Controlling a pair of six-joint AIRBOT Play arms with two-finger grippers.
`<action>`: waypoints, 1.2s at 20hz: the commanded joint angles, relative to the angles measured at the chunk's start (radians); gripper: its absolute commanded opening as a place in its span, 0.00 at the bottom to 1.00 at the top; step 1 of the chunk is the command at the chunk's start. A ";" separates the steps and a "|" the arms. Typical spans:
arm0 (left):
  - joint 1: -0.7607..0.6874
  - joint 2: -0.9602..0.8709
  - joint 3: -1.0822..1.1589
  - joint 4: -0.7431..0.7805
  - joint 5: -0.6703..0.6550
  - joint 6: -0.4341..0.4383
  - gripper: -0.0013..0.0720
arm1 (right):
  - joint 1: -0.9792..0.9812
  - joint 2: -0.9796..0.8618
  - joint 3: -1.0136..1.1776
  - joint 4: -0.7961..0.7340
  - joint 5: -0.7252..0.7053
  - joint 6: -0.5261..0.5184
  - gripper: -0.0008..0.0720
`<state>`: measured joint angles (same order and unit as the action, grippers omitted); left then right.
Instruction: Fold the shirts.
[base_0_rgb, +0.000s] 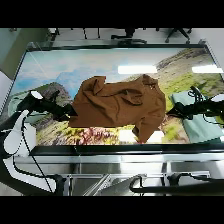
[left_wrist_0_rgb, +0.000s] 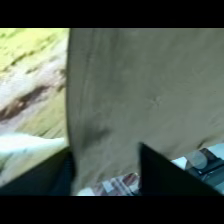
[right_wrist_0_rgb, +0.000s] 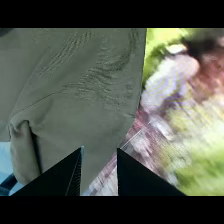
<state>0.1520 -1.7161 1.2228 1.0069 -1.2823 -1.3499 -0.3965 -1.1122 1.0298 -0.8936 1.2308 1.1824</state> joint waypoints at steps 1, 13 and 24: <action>0.000 -0.006 0.002 -0.090 -0.023 0.071 0.35 | 0.000 -0.018 -0.002 -0.001 -0.005 -0.001 0.36; 0.000 -0.006 0.002 -0.155 -0.023 0.113 0.04 | 0.002 -0.234 -0.002 0.256 -0.105 -0.154 0.50; 0.018 0.241 0.359 -0.529 -0.181 0.161 0.04 | -0.066 0.001 0.325 0.723 0.173 -0.293 0.03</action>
<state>0.1574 -1.5955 1.4380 0.6209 -1.4250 -1.1950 -0.4301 -1.2301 1.2057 -0.3664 1.3231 0.9257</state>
